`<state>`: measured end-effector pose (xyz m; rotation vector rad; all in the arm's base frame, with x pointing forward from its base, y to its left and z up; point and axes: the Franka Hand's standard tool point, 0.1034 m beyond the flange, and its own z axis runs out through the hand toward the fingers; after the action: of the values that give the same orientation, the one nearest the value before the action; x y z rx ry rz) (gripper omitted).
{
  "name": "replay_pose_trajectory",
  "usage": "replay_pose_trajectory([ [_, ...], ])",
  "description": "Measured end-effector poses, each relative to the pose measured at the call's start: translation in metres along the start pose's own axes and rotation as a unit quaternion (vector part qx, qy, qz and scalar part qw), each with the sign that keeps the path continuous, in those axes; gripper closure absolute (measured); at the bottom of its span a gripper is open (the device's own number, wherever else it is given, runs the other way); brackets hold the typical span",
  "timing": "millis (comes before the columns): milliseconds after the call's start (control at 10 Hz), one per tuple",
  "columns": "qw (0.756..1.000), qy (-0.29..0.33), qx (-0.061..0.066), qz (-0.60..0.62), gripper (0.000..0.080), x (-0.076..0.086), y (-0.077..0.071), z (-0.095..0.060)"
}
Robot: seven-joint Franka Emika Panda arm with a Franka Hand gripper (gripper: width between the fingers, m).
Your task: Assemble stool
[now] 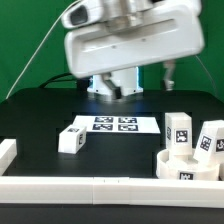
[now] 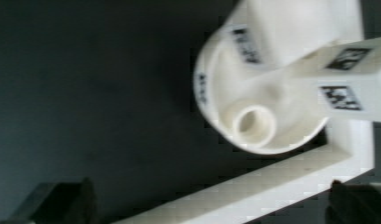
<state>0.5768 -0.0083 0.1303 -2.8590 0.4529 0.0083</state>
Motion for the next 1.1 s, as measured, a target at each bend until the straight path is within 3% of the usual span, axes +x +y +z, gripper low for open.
replay_pose_trajectory([
  [200, 1.0, -0.002, 0.001, -0.001, 0.0151, -0.003, -0.009, 0.002],
  [400, 1.0, -0.002, 0.0, -0.005, 0.0151, -0.002, -0.007, 0.003],
  [600, 0.991, -0.008, -0.044, -0.128, 0.0151, 0.001, 0.014, 0.005],
  [700, 0.989, -0.007, -0.05, -0.14, 0.0151, 0.002, 0.019, 0.004],
  [800, 0.989, -0.004, -0.05, -0.139, 0.0151, 0.004, 0.025, 0.002],
  [1100, 0.989, -0.005, -0.05, -0.142, 0.0151, 0.003, 0.023, 0.004],
])
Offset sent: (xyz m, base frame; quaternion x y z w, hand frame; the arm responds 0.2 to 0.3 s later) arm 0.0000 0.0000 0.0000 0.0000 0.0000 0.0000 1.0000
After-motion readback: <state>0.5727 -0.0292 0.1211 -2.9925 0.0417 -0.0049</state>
